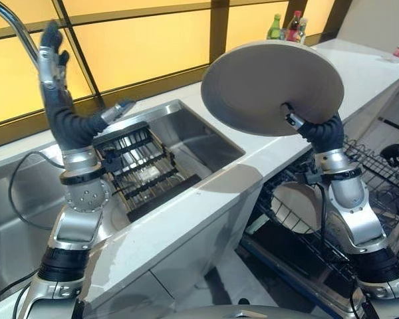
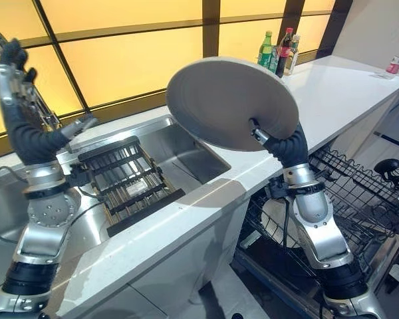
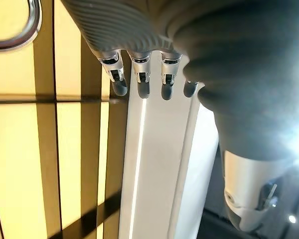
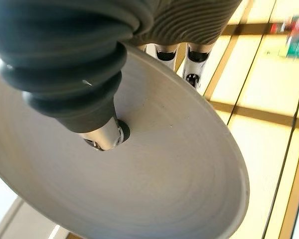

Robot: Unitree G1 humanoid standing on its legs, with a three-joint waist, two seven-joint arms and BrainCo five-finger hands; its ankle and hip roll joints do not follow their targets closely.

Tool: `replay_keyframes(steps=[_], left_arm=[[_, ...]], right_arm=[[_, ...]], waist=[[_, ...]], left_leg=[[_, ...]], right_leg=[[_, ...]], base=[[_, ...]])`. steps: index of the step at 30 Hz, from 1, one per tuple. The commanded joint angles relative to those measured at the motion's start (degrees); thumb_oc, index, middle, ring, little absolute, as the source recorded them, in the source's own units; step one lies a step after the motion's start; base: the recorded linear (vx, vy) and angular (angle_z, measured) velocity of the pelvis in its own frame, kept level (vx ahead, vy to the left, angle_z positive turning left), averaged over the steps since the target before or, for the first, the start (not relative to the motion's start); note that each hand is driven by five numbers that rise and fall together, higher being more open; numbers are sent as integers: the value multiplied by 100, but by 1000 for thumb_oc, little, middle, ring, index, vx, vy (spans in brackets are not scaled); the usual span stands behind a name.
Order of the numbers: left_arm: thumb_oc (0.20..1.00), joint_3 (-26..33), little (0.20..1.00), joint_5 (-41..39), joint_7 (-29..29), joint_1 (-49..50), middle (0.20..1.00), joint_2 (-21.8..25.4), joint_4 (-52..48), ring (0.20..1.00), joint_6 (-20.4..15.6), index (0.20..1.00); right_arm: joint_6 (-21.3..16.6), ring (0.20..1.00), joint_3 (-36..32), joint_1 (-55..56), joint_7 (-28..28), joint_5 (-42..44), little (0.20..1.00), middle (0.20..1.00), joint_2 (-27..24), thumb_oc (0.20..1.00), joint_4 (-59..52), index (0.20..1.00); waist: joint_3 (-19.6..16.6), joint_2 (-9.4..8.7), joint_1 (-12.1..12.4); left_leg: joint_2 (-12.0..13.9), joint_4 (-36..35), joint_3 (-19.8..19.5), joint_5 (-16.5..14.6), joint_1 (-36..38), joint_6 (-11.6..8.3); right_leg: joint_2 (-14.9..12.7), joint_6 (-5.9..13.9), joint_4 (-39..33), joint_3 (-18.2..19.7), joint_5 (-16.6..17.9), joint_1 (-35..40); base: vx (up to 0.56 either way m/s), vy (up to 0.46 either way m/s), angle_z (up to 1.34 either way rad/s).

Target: Pick up plates and place into dishwasher.

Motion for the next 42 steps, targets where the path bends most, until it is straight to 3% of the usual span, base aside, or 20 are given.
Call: replay_keyframes(steps=[1,6,8,11,13,17,20,24,31,42], left_arm=[[1000,350,1000,-81,144,55,1000,282,344,1000,-80,1000],[1000,736,1000,-83,278,289,1000,415,526,1000,-93,1000],[1000,788,1000,-137,316,224,1000,431,687,1000,-91,1000],[1000,849,1000,-279,323,79,1000,559,878,1000,110,1000],[1000,864,1000,-343,337,65,1000,665,948,1000,206,1000],[1000,1135,1000,-537,220,331,1000,727,885,1000,359,1000],[1000,1282,1000,-585,90,418,1000,759,852,1000,445,1000],[1000,1206,1000,-573,182,333,1000,799,1016,1000,330,1000],[1000,869,1000,-578,777,-166,1000,896,1237,1000,331,1000],[1000,512,1000,-522,1350,-460,1000,778,1462,1000,392,1000]], right_arm=[[-193,200,-522,32,-194,-114,200,200,-254,200,-82,200],[-261,200,-930,572,-135,-102,200,200,-331,200,229,200],[-268,200,-966,633,-214,-300,200,200,-341,200,395,200],[-132,200,-1022,674,-438,-623,200,200,-391,200,628,200],[-93,200,-1055,704,-501,-683,200,200,-398,200,758,200],[-2,200,-1248,798,-535,-703,200,200,-519,200,1159,200],[159,200,-1274,784,-744,-863,200,200,-625,200,1256,200],[149,200,-1199,549,-1246,-948,200,200,-726,200,1661,200],[418,200,-955,-506,-1915,-1240,200,200,-1265,200,2381,200],[250,200,-1058,-996,-2426,-1608,200,200,-2264,200,3161,200]], waist=[[-158,-34,-136],[59,-64,-303],[113,-100,-365],[239,-181,-521],[320,-207,-575],[404,-212,-490],[485,-179,-508],[732,-21,-532],[1492,417,-737],[1881,848,-1017]], left_leg=[[-377,540,-60,-256,-622,506],[-505,690,-117,-276,-713,652],[-500,766,-129,-314,-729,618],[-362,850,-9,-517,-652,454],[-238,900,69,-629,-577,387],[61,1122,144,-678,-745,290],[227,1176,149,-614,-823,224],[402,1267,82,-449,-1160,102],[540,1395,-52,-58,-1900,-116],[559,1542,23,82,-2335,-252]], right_leg=[[-77,164,1304,-77,-1128,-77],[31,172,1854,147,-1013,-484],[-87,230,1602,294,-935,-458],[-550,482,1117,648,-412,-597],[-682,582,1008,727,-175,-685],[-608,681,853,595,-429,-526],[-465,607,990,583,-560,-611],[-267,456,1128,551,-691,-831],[-91,203,1556,474,-820,-1582],[0,-24,2012,487,-1025,-2245]], base=[[30,85,-14],[17,-3,-24],[30,-129,-13],[46,-333,-7],[54,-322,-6],[-13,-367,-6],[-27,-277,-6],[-162,-225,7],[-248,-69,8],[-53,19,-6]])
